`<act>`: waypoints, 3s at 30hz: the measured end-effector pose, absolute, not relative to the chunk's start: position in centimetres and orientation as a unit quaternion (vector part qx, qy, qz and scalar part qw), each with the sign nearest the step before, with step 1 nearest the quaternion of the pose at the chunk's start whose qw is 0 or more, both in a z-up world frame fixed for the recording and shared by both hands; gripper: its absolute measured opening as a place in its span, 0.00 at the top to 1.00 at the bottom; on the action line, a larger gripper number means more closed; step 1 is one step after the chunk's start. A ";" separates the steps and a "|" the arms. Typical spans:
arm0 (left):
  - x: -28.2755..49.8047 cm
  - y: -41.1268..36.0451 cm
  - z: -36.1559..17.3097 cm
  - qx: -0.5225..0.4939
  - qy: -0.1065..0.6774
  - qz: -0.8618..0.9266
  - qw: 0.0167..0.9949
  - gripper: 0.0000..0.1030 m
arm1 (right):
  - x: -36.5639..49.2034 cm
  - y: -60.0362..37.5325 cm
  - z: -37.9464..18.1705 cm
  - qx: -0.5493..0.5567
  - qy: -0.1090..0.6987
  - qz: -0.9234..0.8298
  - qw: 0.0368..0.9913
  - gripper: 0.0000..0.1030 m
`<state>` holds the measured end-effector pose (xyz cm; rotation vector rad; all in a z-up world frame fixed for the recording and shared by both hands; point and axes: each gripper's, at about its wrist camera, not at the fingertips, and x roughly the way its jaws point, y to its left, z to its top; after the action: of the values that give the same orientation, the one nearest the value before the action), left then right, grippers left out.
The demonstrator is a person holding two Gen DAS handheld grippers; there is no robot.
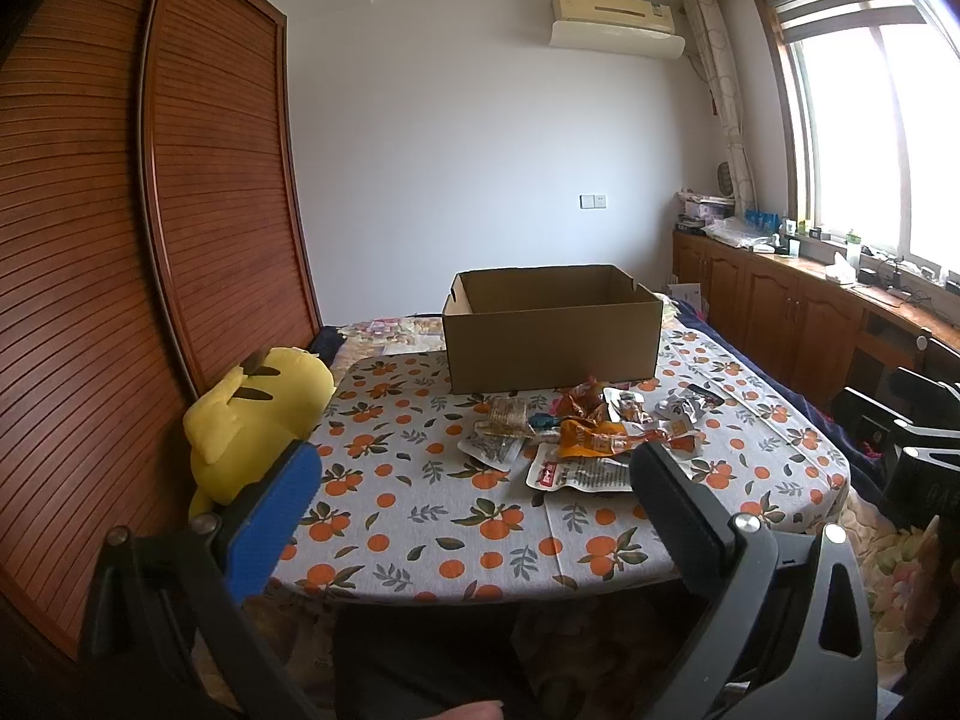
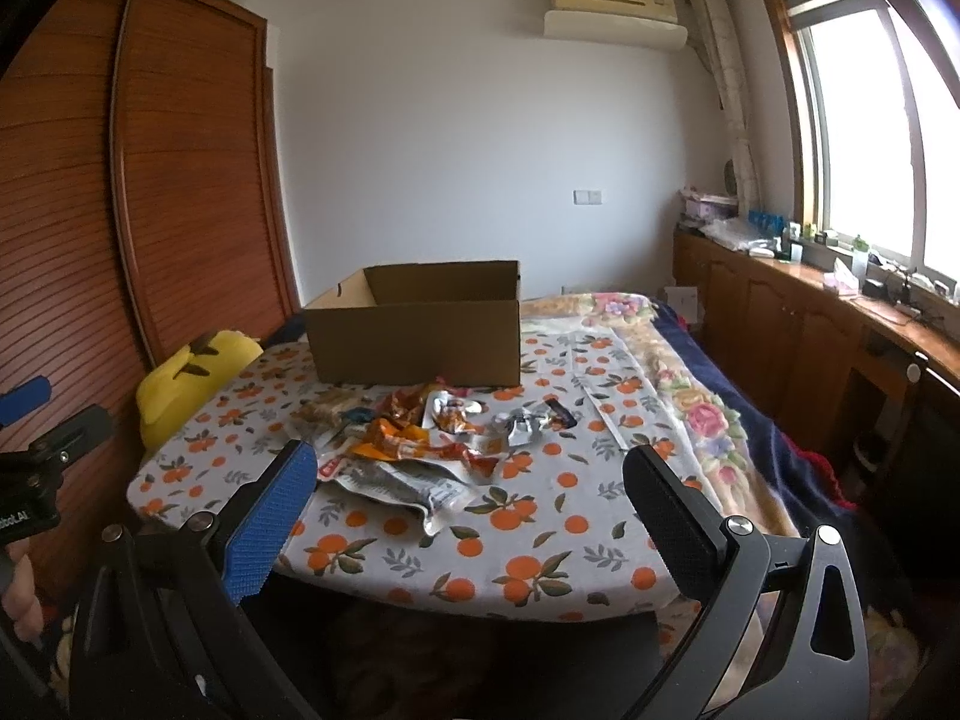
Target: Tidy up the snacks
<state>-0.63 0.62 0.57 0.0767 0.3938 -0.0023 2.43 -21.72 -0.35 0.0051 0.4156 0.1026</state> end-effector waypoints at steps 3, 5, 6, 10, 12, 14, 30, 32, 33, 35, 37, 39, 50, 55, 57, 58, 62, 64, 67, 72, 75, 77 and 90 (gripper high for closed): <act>-0.6 0.6 0.6 0.038 0.195 -0.001 0.980 0.00 | 2.4 -21.8 -0.4 0.002 0.205 0.051 0.977 0.00; -0.6 0.6 0.6 0.038 0.196 -0.002 0.980 0.00 | 2.4 -21.9 -0.4 0.003 0.205 0.050 0.977 0.00; -0.6 0.6 0.6 0.038 0.196 -0.002 0.980 0.00 | 2.4 -21.8 -0.4 0.003 0.205 0.050 0.977 0.00; -0.7 0.7 0.6 0.038 0.195 -0.002 0.980 0.00 | 2.3 -21.9 -0.4 0.002 0.204 0.050 0.978 0.00; -0.6 0.6 0.6 0.038 0.195 -0.001 0.980 0.00 | 2.3 -21.9 -0.3 0.002 0.204 0.049 0.978 0.00; -0.6 0.6 0.6 0.038 0.195 -0.002 0.980 0.00 | 2.4 -21.9 -0.3 0.002 0.204 0.049 0.978 0.00; -0.7 0.6 0.8 0.038 0.197 -0.003 0.980 0.00 | 2.3 -22.0 -0.5 0.002 0.203 0.048 0.978 0.00; -0.7 0.6 0.8 0.038 0.197 -0.003 0.980 0.00 | 2.3 -22.0 -0.5 0.002 0.203 0.049 0.978 0.00; -0.7 0.6 0.8 0.038 0.197 -0.003 0.980 0.00 | 2.3 -22.0 -0.5 0.002 0.203 0.048 0.978 0.00; -0.7 0.6 0.8 0.038 0.197 -0.003 0.980 0.00 | 2.3 -22.0 -0.5 0.002 0.203 0.049 0.978 0.00; -0.7 0.6 0.8 0.038 0.197 -0.003 0.980 0.00 | 2.3 -22.0 -0.4 0.002 0.203 0.049 0.978 0.00; -0.7 0.6 0.8 0.038 0.197 -0.003 0.980 0.00 | 2.3 -22.0 -0.4 0.002 0.203 0.049 0.978 0.00; -0.7 0.5 0.8 0.038 0.198 -0.003 0.979 0.00 | 2.3 -22.1 -0.5 0.002 0.203 0.049 0.978 0.00; -0.7 0.4 0.3 0.035 0.205 -0.004 0.978 0.00 | 2.3 -22.1 -0.7 0.002 0.205 0.050 0.978 0.00; -0.4 0.3 -0.1 0.036 0.211 -0.004 0.977 0.00 | 2.3 -22.2 -0.9 0.004 0.207 0.049 0.977 0.00; -0.3 0.3 -0.4 0.036 0.214 -0.003 0.976 0.00 | 2.5 -22.2 -1.1 0.005 0.209 0.049 0.977 0.00; 0.9 0.4 -1.7 0.032 0.228 -0.005 0.973 0.00 | 3.1 -22.2 -2.2 0.004 0.221 0.052 0.974 0.00; 1.7 0.4 -2.4 0.033 0.236 -0.008 0.971 0.00 | 3.8 -22.3 -2.9 0.004 0.227 0.057 0.972 0.00; 3.2 0.4 -3.4 0.033 0.249 -0.015 0.968 0.00 | 5.2 -22.4 -3.9 0.000 0.238 0.064 0.969 0.00; 6.9 0.3 -5.5 0.024 0.279 -0.039 0.959 0.00 | 8.2 -23.1 -5.5 -0.004 0.249 0.081 0.965 0.00; 9.3 -0.1 -6.9 0.030 0.296 -0.047 0.954 0.00 | 10.5 -23.3 -6.5 -0.017 0.255 0.088 0.963 0.00; 10.7 -0.3 -7.6 0.035 0.304 -0.048 0.951 0.00 | 11.9 -23.5 -7.2 -0.018 0.264 0.098 0.959 0.00; 18.1 0.3 -8.8 0.031 0.339 -0.086 0.936 0.02 | 20.6 -23.3 -9.4 -0.039 0.320 0.189 0.927 0.01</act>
<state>18.13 0.35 -8.81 0.0641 0.6937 -0.1761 20.63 -23.32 -9.36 -0.0809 0.6568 0.3868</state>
